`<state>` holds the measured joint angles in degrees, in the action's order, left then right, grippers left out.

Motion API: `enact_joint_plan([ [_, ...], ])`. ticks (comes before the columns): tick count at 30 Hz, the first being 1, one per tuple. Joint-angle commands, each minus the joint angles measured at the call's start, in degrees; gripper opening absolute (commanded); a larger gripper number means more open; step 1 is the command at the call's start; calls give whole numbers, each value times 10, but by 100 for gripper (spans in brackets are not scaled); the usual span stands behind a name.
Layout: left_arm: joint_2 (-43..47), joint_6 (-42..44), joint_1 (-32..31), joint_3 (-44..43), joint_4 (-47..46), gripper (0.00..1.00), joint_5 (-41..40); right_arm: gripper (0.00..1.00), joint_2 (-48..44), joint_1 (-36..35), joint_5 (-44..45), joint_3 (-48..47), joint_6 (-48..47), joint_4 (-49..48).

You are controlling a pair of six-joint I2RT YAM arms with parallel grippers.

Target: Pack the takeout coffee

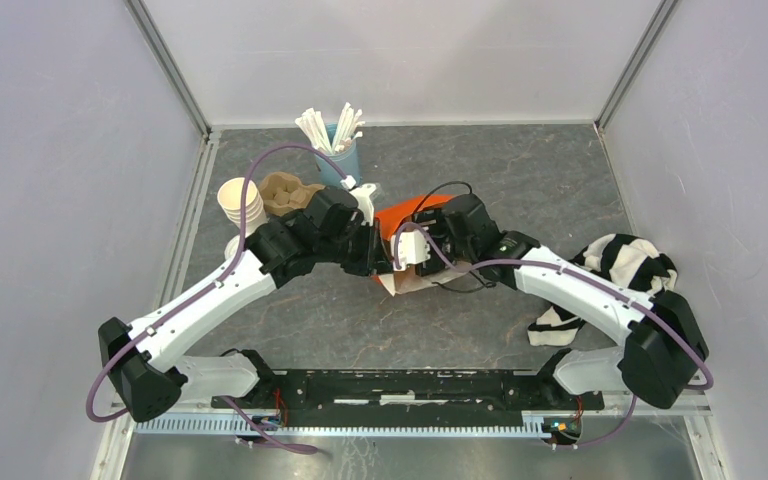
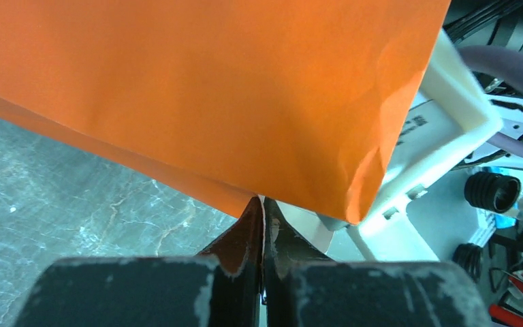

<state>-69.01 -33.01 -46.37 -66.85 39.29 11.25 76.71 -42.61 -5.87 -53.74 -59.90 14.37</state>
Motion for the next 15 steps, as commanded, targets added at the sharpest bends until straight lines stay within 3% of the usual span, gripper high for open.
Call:
enact_joint_plan([
  [1, 2, -40, -1, -18, 0, 6, 52, 28, -35, -3, -26, 5, 38, 8],
  [15, 3, -74, 1, 5, -13, 6, 73, 28, -2, -9, -48, -35, 72, 98],
])
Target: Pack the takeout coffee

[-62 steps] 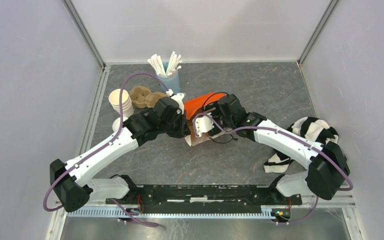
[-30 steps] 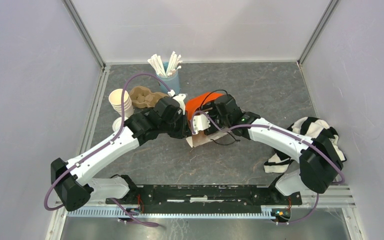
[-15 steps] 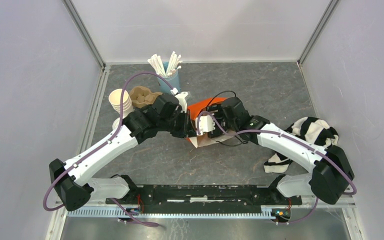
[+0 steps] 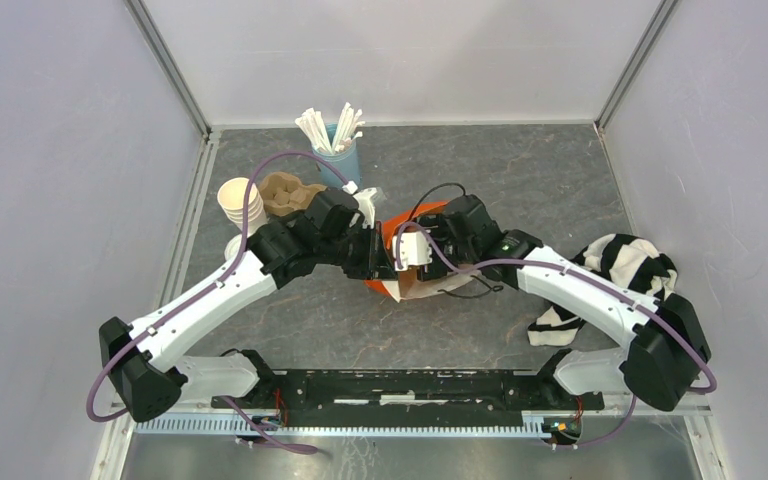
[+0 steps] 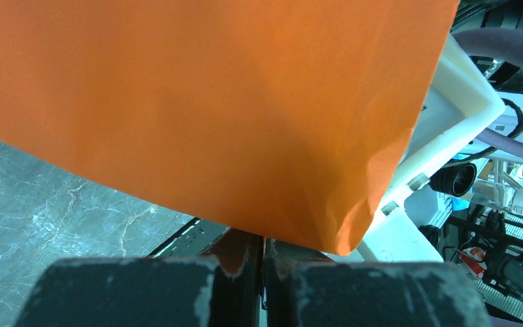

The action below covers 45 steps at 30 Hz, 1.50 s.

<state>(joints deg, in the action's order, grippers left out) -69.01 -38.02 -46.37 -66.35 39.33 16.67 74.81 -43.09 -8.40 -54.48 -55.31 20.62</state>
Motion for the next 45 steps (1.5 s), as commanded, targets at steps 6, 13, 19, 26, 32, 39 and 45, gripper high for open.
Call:
enact_joint_plan([
  [6, 1, -40, 6, 5, -10, 7, 12, 29, 50, -4, -26, -56, 30, 60],
  [13, 6, -57, 9, -2, 21, 14, -25, 29, 97, -8, -39, -91, 53, 89],
  [19, 12, -32, 9, -35, 55, 35, -57, 29, 127, -17, -18, -117, 65, 112],
  [26, 36, 35, 11, -133, 144, 64, -172, 30, 185, -31, -3, -178, 58, 168],
  [32, 55, 70, 12, -216, 198, 69, -357, 32, 240, -49, 15, -249, 74, 224],
  [39, 84, 133, 12, -240, 163, 71, -396, 33, 307, -63, 60, -304, 67, 263],
  [45, 74, 170, 12, -266, 178, 71, -396, 32, 360, -64, 70, -324, 84, 277],
])
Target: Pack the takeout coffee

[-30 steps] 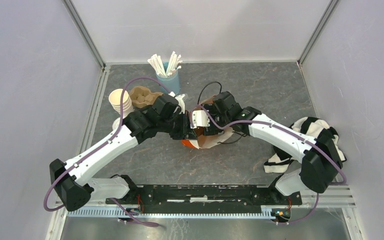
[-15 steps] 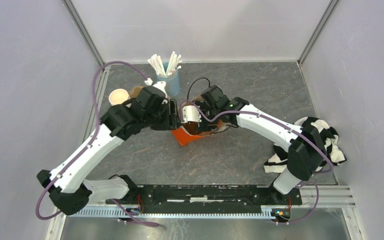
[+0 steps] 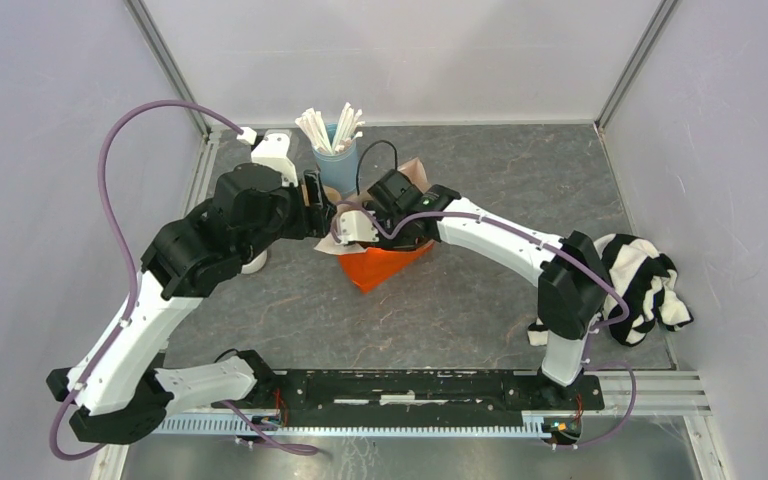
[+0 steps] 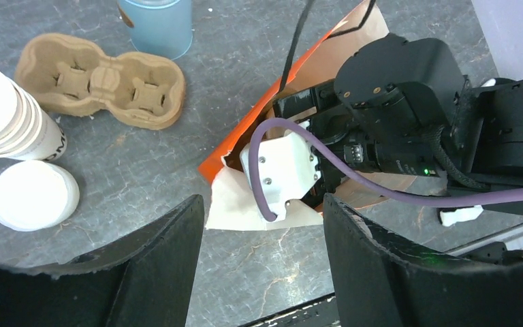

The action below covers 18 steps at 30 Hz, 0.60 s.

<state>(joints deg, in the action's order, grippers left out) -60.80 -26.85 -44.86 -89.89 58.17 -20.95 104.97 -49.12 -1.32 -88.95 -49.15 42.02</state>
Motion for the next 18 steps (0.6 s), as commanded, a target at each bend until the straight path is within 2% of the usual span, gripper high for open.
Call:
enact_joint_plan([
  [1, -10, 63, -3, -36, -5, 71, -22, 32, 63, -3, 1, 29, 24, 61],
  [7, -10, 75, -3, -39, 5, 72, -30, 32, 76, 1, -4, 26, 23, 49],
  [18, -5, 64, -3, -32, 9, 71, -8, 33, 90, 28, -67, 43, 25, 22],
])
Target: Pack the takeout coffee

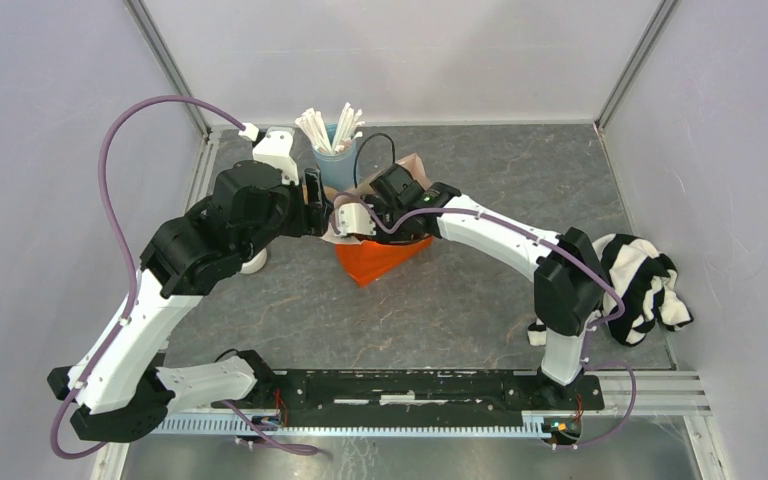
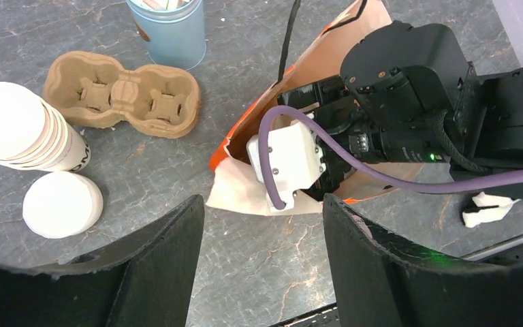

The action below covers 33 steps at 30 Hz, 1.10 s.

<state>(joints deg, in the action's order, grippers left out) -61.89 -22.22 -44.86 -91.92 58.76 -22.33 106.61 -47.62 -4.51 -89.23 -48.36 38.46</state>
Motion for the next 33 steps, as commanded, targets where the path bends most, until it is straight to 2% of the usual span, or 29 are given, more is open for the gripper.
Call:
enact_joint_plan([
  [1, 8, 15, -3, -9, 2, 71, 9, 33, 76, 13, -36, 42, 18, 60],
  [3, 8, 11, -3, -8, 1, 71, 14, 36, 75, 13, -35, 27, 27, 70],
  [6, 7, 11, -3, -13, 0, 70, 15, 46, 55, 13, -27, 5, 56, 67],
  [14, 10, -8, -3, -3, -17, 70, 25, 67, 35, 5, 18, -85, 94, 135],
  [17, 6, -16, -3, -3, -24, 70, 30, 80, 23, 4, 31, -101, 94, 144],
  [21, 1, -26, -3, -2, -31, 69, 41, 86, 8, 3, 41, -118, 107, 152],
  [23, -2, -33, -3, -1, -31, 69, 50, 98, 2, 3, 42, -126, 113, 159],
  [33, -11, -69, -3, 14, -44, 67, 74, 98, -56, 3, 66, -113, 153, 159],
])
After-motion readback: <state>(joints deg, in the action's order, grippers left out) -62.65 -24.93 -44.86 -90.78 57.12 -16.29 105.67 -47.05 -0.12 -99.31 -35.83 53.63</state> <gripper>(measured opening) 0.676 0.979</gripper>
